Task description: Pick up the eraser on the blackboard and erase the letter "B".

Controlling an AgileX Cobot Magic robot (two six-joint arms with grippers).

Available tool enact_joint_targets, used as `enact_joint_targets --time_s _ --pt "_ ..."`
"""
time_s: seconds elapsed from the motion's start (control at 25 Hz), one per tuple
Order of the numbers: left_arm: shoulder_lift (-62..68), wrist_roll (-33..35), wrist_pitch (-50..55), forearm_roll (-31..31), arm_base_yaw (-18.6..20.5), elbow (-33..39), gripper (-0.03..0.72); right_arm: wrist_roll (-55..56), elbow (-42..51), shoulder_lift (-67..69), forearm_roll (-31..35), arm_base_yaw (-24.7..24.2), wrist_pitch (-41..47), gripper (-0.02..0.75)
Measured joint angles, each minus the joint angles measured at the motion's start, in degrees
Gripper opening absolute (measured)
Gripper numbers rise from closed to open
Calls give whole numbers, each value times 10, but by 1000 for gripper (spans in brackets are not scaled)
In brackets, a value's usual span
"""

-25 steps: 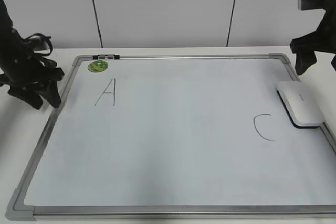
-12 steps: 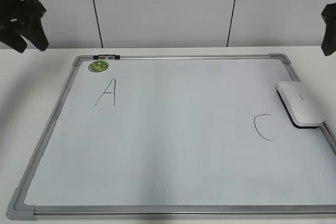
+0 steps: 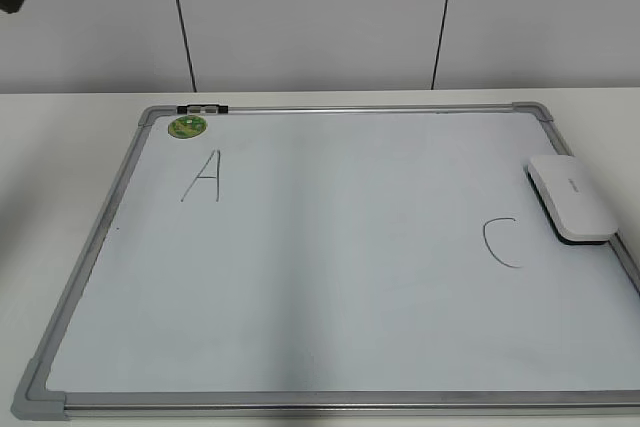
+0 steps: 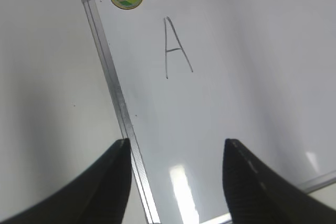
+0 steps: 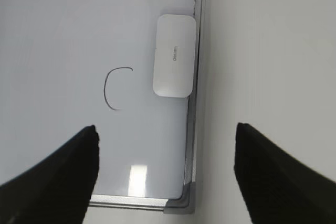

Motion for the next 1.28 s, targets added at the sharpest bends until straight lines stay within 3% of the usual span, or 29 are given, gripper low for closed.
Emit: enact_joint_targets --time_s 0.8,1.16,1.28 --pt "-497 -4 11 28 -10 430 409 11 430 -526 -18 20 -14 594" --pt "-639 -4 -97 60 -11 595 407 27 547 -573 -37 20 -53 593" --pt "-648 -4 -128 68 -11 619 407 30 558 -573 -38 20 -60 592"
